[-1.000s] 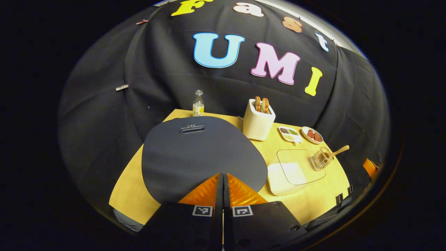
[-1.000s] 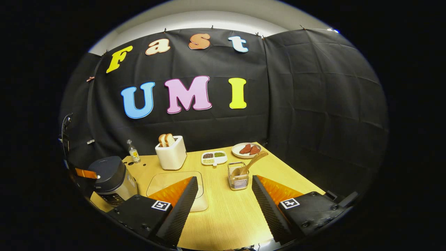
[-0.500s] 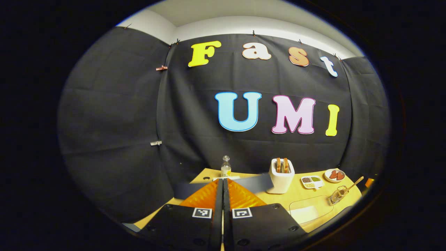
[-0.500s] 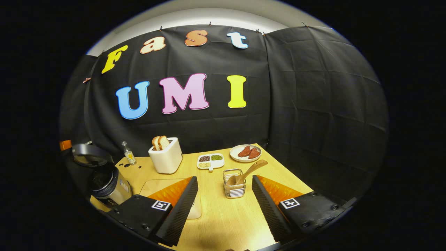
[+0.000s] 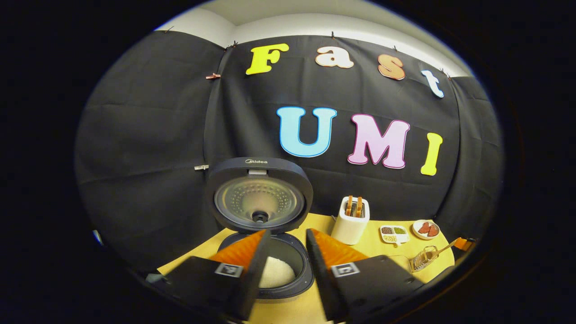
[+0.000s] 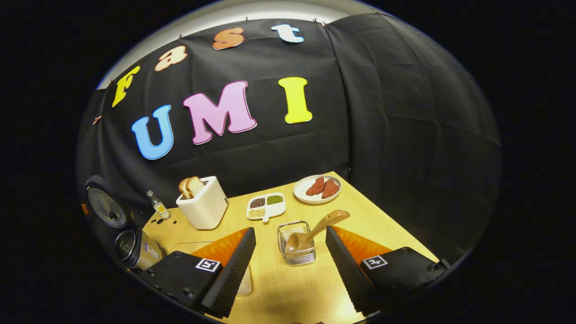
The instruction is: Close the left gripper, press the button to open the rice cooker; take a wooden spoon from the chopstick holder with the right hand, scoop a spoonful of rice and pour it into the rice cooker, then put the wooden spoon back into the chopstick holder.
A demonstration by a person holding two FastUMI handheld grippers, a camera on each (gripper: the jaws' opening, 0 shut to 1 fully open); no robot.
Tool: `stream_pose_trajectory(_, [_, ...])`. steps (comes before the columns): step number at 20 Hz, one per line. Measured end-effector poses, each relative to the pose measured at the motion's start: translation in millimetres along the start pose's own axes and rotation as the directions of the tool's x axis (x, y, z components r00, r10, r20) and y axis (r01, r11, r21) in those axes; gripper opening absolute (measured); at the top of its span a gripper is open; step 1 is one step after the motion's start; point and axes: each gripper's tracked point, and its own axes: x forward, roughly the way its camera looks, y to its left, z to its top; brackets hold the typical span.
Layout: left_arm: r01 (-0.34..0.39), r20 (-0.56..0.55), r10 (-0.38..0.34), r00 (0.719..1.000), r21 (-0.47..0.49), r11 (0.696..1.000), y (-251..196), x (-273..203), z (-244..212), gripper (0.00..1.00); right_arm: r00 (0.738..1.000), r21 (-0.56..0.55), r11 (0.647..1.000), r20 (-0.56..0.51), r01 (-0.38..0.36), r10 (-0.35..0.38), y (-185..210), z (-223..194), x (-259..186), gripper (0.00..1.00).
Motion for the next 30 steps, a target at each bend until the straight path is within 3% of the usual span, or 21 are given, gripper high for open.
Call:
stream_pose_trajectory(1, [-0.007,0.006,0.007,1.0,0.004,1.0,-6,-3,1,0.68,1.0,0.012,1.0,-0.015,0.004,-0.004,-6,-4,7,0.99])
stream_pose_trajectory(2, [-0.007,0.001,0.007,1.0,0.008,1.0,-14,-3,1,0.9,1.0,0.017,1.0,-0.025,0.007,-0.007,-12,-7,16,0.99])
stream_pose_trajectory(3, [-0.007,-0.007,0.007,1.0,0.008,1.0,-21,-3,-4,0.93,0.999,0.019,1.0,-0.036,0.013,-0.012,-19,-10,24,0.99])
stream_pose_trajectory(14, [-0.073,-0.135,0.068,0.989,-0.037,0.997,-81,-25,-46,0.94,0.993,0.156,0.988,-0.118,0.013,0.006,-54,-29,109,0.99])
stream_pose_trajectory(18, [-0.122,-0.229,0.085,0.97,-0.153,0.981,-89,-35,-78,0.94,0.995,0.195,0.981,-0.097,-0.014,0.033,-48,-23,130,0.95])
stream_pose_trajectory(20, [-0.14,-0.257,0.088,0.962,-0.192,0.971,-91,-38,-92,0.95,0.996,0.201,0.979,-0.077,-0.023,0.039,-47,-21,137,0.82])
stream_pose_trajectory(21, [-0.15,-0.267,0.095,0.959,-0.195,0.969,-90,-38,-99,0.95,0.996,0.207,0.978,-0.082,-0.028,0.046,-44,-23,138,0.56])
stream_pose_trajectory(22, [-0.159,-0.278,0.103,0.955,-0.191,0.969,-89,-38,-104,0.94,0.994,0.216,0.975,-0.094,-0.042,0.064,-39,-27,141,0.49])
stream_pose_trajectory(24, [-0.167,-0.291,0.111,0.95,-0.175,0.97,-88,-40,-111,0.95,0.994,0.223,0.975,-0.103,-0.024,0.048,-40,-29,141,0.47])
stream_pose_trajectory(25, [-0.166,-0.295,0.111,0.949,-0.169,0.972,-89,-40,-112,0.95,0.993,0.227,0.973,-0.105,-0.028,0.053,-38,-32,149,0.23])
stream_pose_trajectory(30, [-0.137,-0.285,0.09,0.954,-0.149,0.979,-92,-43,-111,0.95,0.99,0.259,0.964,-0.116,-0.049,0.082,-24,-24,144,0.22])
